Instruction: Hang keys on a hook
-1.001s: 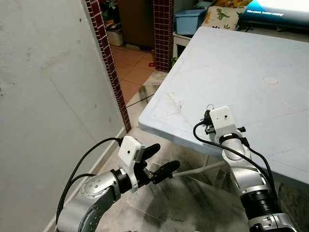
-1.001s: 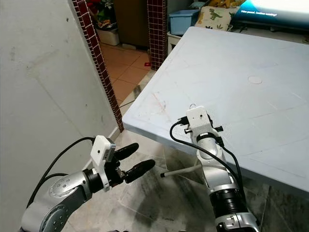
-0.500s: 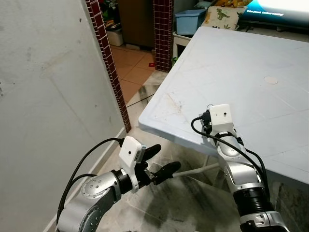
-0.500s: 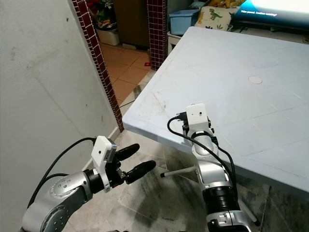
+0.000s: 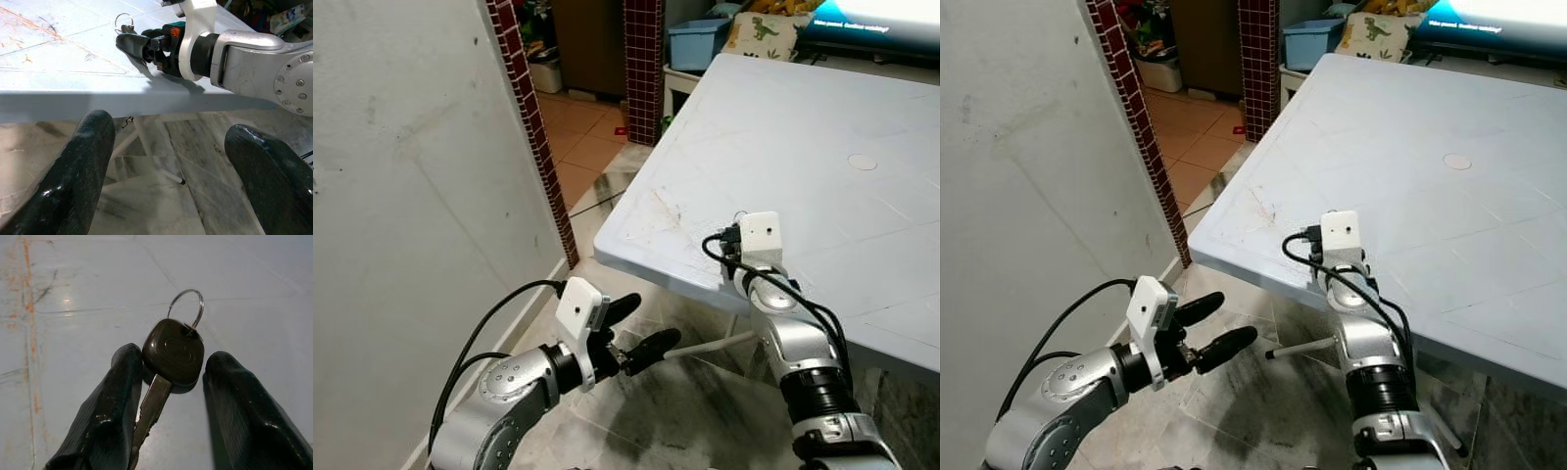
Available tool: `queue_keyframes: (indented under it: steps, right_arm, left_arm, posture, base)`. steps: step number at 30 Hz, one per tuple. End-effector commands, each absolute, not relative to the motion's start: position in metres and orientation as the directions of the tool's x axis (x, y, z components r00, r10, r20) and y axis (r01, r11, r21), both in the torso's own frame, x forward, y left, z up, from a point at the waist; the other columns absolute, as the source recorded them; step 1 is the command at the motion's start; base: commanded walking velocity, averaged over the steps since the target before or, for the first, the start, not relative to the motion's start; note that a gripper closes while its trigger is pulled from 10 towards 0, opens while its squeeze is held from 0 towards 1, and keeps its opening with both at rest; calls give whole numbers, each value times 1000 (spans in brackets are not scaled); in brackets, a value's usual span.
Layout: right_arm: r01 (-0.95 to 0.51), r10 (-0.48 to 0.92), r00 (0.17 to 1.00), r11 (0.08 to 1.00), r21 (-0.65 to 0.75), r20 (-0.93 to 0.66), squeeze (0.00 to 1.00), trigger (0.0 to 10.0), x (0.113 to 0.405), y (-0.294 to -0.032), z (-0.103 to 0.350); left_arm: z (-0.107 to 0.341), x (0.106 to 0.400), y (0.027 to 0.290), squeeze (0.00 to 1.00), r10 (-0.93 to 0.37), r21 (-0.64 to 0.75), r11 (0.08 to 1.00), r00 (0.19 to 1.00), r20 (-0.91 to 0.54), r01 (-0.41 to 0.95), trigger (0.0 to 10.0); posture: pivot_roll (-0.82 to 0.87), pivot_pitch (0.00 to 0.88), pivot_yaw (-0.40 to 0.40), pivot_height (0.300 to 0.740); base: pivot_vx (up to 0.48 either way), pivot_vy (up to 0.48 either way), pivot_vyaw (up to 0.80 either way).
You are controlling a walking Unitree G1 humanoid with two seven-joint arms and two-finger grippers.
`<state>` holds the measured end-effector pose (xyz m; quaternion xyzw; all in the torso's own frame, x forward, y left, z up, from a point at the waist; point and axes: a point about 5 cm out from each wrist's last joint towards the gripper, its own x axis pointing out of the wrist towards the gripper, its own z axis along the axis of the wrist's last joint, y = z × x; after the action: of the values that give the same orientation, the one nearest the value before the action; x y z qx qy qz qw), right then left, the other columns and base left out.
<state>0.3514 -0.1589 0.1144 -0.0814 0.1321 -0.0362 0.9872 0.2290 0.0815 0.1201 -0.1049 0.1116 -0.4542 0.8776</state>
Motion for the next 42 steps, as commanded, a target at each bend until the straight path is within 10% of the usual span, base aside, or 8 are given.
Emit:
queue_keyframes:
  steps: [1, 4, 6, 7, 8, 42]
  right_arm:
    - [66, -101, 957, 989, -134, -271, 0, 10000, 355, -158, 114]
    - [58, -89, 957, 991, -118, -277, 0, 10000, 357, -156, 112]
    - [57, -88, 957, 991, -119, -275, 0, 2510, 358, -156, 112]
    - [57, -88, 958, 991, -121, -274, 0, 2510, 358, -156, 112]
    - [56, -88, 958, 991, -120, -274, 0, 0, 358, -156, 112]
    - [76, -119, 971, 977, -201, -210, 0, 0, 356, -162, 113]
  left_arm:
    - [120, 228, 81, 0, -825, -275, 561, 555, -107, 781, 10000]
    - [120, 227, 81, 0, -826, -276, 559, 553, -106, 782, 10000]
    - [120, 227, 81, 0, -826, -277, 559, 553, -106, 782, 10000]
    - [120, 227, 80, 0, -826, -277, 559, 553, -106, 781, 10000]
    - [120, 227, 80, 0, -826, -277, 559, 554, -106, 781, 10000]
    - [119, 227, 80, 0, -815, -272, 575, 570, -104, 772, 10000]
  posture:
    - [-52, 99, 96, 740]
    - [-49, 102, 95, 740]
    - [-48, 102, 94, 740]
    - [-48, 102, 94, 740]
    - [-48, 104, 92, 740]
    - [-54, 107, 91, 740]
  base:
    - [0, 0, 0]
    - [0, 0, 0]
    - [0, 0, 0]
    - [0, 0, 0]
    - [0, 0, 0]
    - [0, 0, 0]
